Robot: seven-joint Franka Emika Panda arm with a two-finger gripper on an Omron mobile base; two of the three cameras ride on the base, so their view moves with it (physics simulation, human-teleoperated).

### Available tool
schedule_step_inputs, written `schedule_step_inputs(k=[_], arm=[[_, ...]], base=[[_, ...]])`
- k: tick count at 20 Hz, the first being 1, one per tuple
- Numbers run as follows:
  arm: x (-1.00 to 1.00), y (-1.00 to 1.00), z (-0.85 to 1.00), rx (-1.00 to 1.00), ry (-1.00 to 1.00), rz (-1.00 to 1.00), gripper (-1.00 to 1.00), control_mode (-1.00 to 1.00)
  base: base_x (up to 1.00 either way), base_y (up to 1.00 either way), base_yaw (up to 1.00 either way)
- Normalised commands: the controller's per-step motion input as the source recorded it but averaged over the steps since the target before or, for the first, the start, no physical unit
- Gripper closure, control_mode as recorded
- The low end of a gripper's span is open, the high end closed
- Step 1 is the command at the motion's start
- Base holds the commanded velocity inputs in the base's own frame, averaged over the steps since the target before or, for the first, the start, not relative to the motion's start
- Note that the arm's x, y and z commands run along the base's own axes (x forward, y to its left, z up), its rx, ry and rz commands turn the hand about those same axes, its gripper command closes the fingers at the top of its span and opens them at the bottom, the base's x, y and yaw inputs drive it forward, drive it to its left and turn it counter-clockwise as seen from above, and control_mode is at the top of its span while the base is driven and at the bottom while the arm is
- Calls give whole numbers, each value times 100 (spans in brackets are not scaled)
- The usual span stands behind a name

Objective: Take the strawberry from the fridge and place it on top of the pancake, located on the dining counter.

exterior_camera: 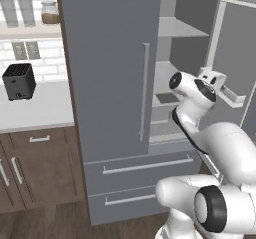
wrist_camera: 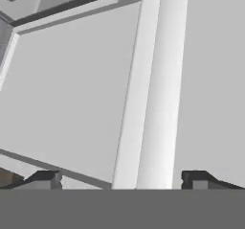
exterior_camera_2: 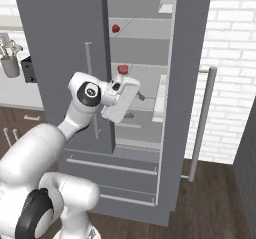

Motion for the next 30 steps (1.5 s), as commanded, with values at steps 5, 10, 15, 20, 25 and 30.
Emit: schedule_step_inputs(k=[5,10,15,20,25,30], arm=[[-4,100,0,28,3,1,-100,-100],[13,100,-1,51,-3,-6,-100,-100],[35,100,0,58,-15,-5,-100,-100],[12,99,30,10,-81,-2,-100,-100],[51,70,42,16,-66,-12,-100,-100],[69,-9,3,51,-1,-1,-100,-100]], base=[[0,0,0],[0,0,0],[0,0,0],[0,0,0],[0,0,0],[0,0,0]])
